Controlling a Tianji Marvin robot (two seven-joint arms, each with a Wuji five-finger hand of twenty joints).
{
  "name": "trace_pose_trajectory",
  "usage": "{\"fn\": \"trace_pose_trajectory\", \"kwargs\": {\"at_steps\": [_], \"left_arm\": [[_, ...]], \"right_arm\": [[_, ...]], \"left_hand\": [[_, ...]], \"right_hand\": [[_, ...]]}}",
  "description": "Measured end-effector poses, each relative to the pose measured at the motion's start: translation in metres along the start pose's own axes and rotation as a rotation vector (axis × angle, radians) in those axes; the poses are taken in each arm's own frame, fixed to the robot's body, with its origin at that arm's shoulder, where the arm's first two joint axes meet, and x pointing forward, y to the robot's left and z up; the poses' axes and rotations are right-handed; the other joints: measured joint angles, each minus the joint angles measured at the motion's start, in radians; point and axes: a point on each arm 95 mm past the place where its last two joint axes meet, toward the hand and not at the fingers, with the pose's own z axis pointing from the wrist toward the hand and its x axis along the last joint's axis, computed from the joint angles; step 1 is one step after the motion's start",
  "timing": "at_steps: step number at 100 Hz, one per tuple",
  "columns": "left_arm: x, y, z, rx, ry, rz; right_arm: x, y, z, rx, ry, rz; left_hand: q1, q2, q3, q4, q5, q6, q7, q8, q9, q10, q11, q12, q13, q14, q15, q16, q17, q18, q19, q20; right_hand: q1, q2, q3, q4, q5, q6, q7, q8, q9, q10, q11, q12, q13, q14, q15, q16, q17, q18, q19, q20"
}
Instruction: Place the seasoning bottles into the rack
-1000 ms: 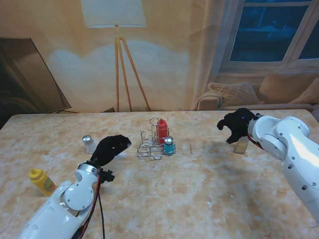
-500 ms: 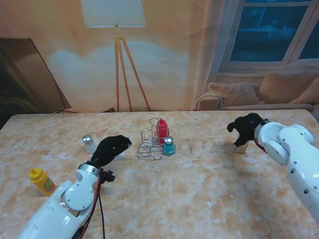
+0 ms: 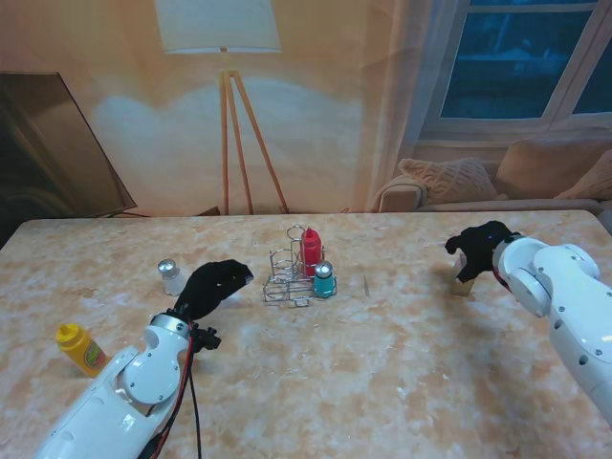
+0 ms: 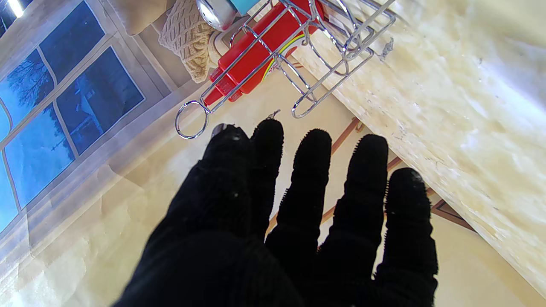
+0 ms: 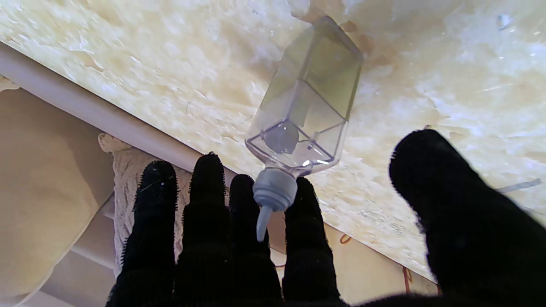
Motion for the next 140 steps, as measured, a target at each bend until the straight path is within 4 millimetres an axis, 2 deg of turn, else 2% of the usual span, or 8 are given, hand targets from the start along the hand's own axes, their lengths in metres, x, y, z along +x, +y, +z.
{"fn": "trace_pose_trajectory", "kwargs": {"at_steps": [26,43,53,60,83,97,111,140], "left_arm": [[0.000,0.000,0.000,0.000,-0.001,-0.001],[0.000,0.000,0.000,0.000,-0.001,-0.001],[0.000,0.000,0.000,-0.001,-0.001,-0.001],[0.000,0.000,0.000,-0.001,-0.002,-0.001],[0.000,0.001,0.000,-0.002,-0.003,0.000],[0.000,0.001,0.000,-0.002,-0.003,0.000],[0.000,0.001,0.000,-0.001,-0.003,0.000],[0.000,0.001,0.000,-0.001,-0.002,0.001]], "right_arm": [[-0.003,-0.008,0.005,0.028,-0.013,0.000],[-0.003,-0.013,0.008,0.045,-0.021,0.005],[-0.004,-0.015,0.010,0.053,-0.026,0.007],[-0.005,-0.017,0.011,0.058,-0.026,0.008],[-0.005,-0.019,0.014,0.062,-0.027,0.020],[-0.003,-0.021,0.015,0.048,-0.030,0.023],[-0.002,-0.023,0.016,0.072,-0.036,0.062],[0.000,-0.022,0.017,0.083,-0.040,0.063]], "left_hand": [[0.000,0.000,0.000,0.000,0.000,0.000,0.000,0.000,0.000,0.000,0.000,0.000,0.000,0.000,0.000,0.000,0.000,0.000,0.000,0.000],[0.000,0.000,0.000,0.000,0.000,0.000,0.000,0.000,0.000,0.000,0.000,0.000,0.000,0.000,0.000,0.000,0.000,0.000,0.000,0.000],[0.000,0.000,0.000,0.000,0.000,0.000,0.000,0.000,0.000,0.000,0.000,0.000,0.000,0.000,0.000,0.000,0.000,0.000,0.000,0.000],[0.000,0.000,0.000,0.000,0.000,0.000,0.000,0.000,0.000,0.000,0.000,0.000,0.000,0.000,0.000,0.000,0.000,0.000,0.000,0.000],[0.000,0.000,0.000,0.000,0.000,0.000,0.000,0.000,0.000,0.000,0.000,0.000,0.000,0.000,0.000,0.000,0.000,0.000,0.000,0.000],[0.000,0.000,0.000,0.000,0.000,0.000,0.000,0.000,0.000,0.000,0.000,0.000,0.000,0.000,0.000,0.000,0.000,0.000,0.000,0.000],[0.000,0.000,0.000,0.000,0.000,0.000,0.000,0.000,0.000,0.000,0.000,0.000,0.000,0.000,0.000,0.000,0.000,0.000,0.000,0.000],[0.000,0.000,0.000,0.000,0.000,0.000,0.000,0.000,0.000,0.000,0.000,0.000,0.000,0.000,0.000,0.000,0.000,0.000,0.000,0.000]], "right_hand": [[0.000,-0.002,0.012,0.000,0.000,0.000,0.000,0.000,0.000,0.000,0.009,0.000,0.001,0.000,0.001,0.000,0.000,0.000,0.001,-0.008],[0.000,-0.016,0.033,0.000,-0.002,0.000,0.016,0.009,0.000,0.000,0.052,0.000,0.022,-0.017,0.032,0.000,0.013,0.000,0.013,-0.008],[0.001,-0.018,0.047,0.000,-0.008,-0.001,0.024,0.021,0.000,-0.002,0.080,0.048,0.034,-0.038,0.054,0.017,0.023,0.000,0.013,-0.008],[0.002,-0.043,0.061,0.000,-0.011,0.000,0.036,0.024,0.000,-0.012,0.100,0.048,0.054,-0.050,0.073,0.031,0.034,0.000,0.016,-0.008],[0.024,-0.082,0.110,0.000,0.012,-0.012,0.081,0.059,0.033,-0.055,0.177,0.127,0.134,-0.110,0.148,0.088,0.109,-0.023,0.046,-0.008],[0.063,-0.109,0.150,0.000,0.032,-0.042,0.198,0.128,0.055,-0.086,0.236,0.177,0.188,-0.160,0.209,0.129,0.173,-0.056,0.067,0.014],[0.105,-0.119,0.167,0.000,0.033,-0.052,0.275,0.206,0.087,-0.112,0.276,0.204,0.237,-0.166,0.233,0.143,0.235,-0.080,0.082,0.040],[0.120,-0.133,0.176,0.000,0.030,-0.049,0.298,0.207,0.087,-0.113,0.298,0.204,0.261,-0.168,0.234,0.151,0.289,-0.101,0.084,0.067]]}}
